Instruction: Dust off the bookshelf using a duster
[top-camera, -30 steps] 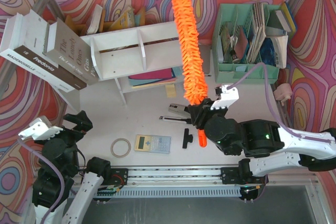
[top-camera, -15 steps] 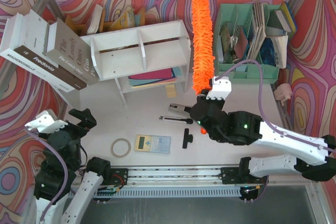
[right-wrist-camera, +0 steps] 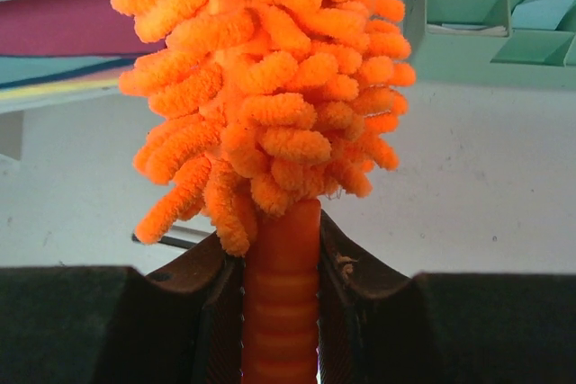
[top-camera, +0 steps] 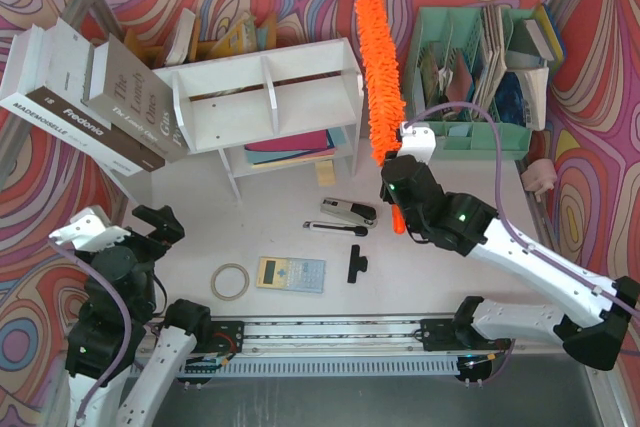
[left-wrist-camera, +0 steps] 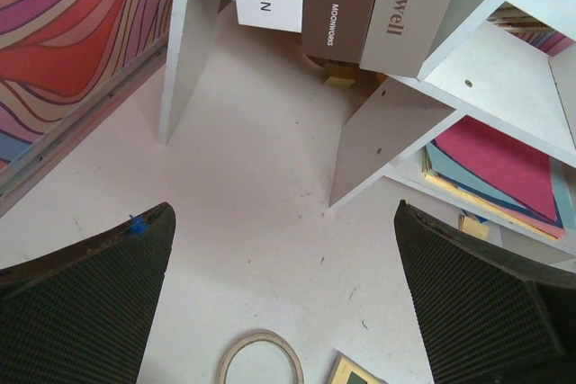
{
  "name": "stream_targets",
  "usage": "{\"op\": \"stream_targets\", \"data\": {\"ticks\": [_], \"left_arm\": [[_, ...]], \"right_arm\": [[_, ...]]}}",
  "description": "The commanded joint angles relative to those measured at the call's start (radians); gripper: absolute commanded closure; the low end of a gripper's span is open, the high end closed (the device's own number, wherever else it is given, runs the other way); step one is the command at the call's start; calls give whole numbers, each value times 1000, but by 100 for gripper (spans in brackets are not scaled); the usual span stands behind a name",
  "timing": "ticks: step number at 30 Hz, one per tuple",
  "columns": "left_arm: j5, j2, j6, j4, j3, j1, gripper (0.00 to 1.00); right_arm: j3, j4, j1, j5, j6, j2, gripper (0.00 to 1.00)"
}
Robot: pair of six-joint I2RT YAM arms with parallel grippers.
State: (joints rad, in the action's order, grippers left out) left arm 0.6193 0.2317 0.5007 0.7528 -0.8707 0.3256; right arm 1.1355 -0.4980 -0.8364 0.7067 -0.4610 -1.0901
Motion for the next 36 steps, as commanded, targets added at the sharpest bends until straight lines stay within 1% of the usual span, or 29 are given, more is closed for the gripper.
{"op": "stream_targets", "data": {"ticks": [1, 7, 10, 13, 19, 23, 25, 36], "left_arm": [[26, 0, -11, -15, 8, -5, 2], [24, 14, -11, -13, 6, -5, 1], [26, 12, -11, -14, 6, -5, 2], [25, 11, -11, -15, 6, -5, 1], [27, 15, -12, -15, 7, -5, 1], [25, 21, -11, -10, 5, -5, 1], [25, 20, -11, -10, 4, -5, 1], [17, 11, -7, -3, 1, -5, 1]], "right_arm": [[-14, 80, 75, -130, 68, -26, 100], [-41, 130, 99, -202, 153, -38, 100], [-71, 124, 100, -203, 170, -43, 100], [-109, 113, 102, -220, 163, -67, 100], [-229, 158, 102, -284, 130, -69, 100], [-284, 187, 102, -279, 120, -70, 100], [-273, 188, 104, -260, 127, -68, 100], [-60, 150, 103, -178, 193, 1, 100]]}}
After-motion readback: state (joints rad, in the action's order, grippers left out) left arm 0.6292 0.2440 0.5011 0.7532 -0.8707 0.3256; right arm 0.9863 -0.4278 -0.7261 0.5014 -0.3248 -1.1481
